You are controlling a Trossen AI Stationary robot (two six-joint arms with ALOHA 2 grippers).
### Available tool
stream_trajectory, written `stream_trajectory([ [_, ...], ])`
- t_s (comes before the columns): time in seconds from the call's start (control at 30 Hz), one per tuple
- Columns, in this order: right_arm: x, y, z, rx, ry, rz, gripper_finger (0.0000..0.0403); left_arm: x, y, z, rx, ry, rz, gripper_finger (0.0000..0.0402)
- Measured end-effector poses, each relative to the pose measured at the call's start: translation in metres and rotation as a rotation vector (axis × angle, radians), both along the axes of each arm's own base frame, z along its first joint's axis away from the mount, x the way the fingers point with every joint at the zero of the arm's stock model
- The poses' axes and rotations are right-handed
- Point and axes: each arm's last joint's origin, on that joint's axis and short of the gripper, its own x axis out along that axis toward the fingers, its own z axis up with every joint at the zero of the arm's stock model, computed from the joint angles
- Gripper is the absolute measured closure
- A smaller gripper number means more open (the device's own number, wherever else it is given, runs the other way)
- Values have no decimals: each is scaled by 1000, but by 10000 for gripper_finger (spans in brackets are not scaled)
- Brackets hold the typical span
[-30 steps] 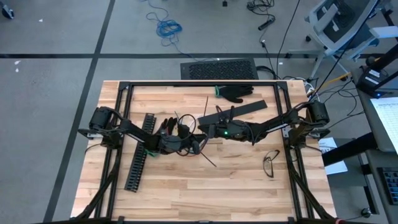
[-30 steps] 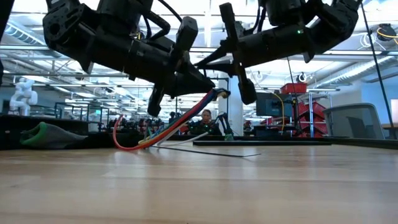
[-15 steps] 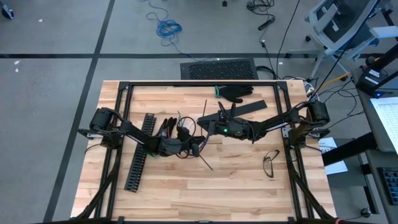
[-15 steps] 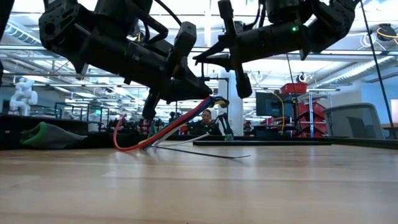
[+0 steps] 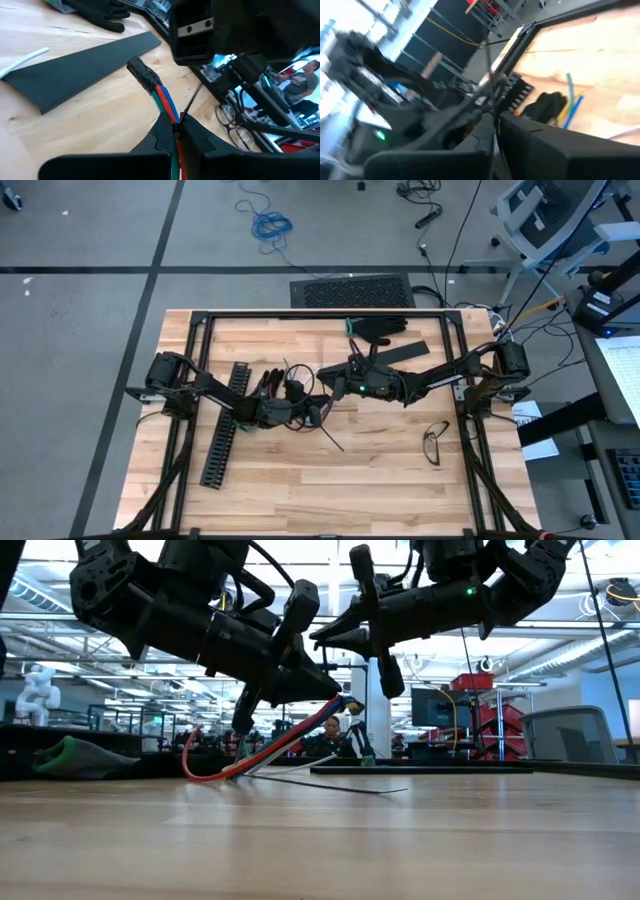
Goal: Ziptie cables
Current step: Wrap the cable wires with the black zip tie
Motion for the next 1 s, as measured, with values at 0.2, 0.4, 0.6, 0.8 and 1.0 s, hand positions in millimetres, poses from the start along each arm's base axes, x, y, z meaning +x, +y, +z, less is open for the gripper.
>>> stream_trajectory([
  [0.2,-1,1,-4,-122,79,19,300,0,2,2,-2,-8,-8,385],
  [0.4,-1,0,-6,-133,107,34,237,0,3,2,2,-5,-6,386],
  [0.6,-5,2,-22,-120,269,98,224,1,7,4,2,-12,6,386],
  [0.8,-5,2,-22,-106,270,114,232,1,7,6,4,-23,5,386],
  [1.0,-4,6,-22,-92,257,173,257,1,6,7,27,-30,-15,386],
])
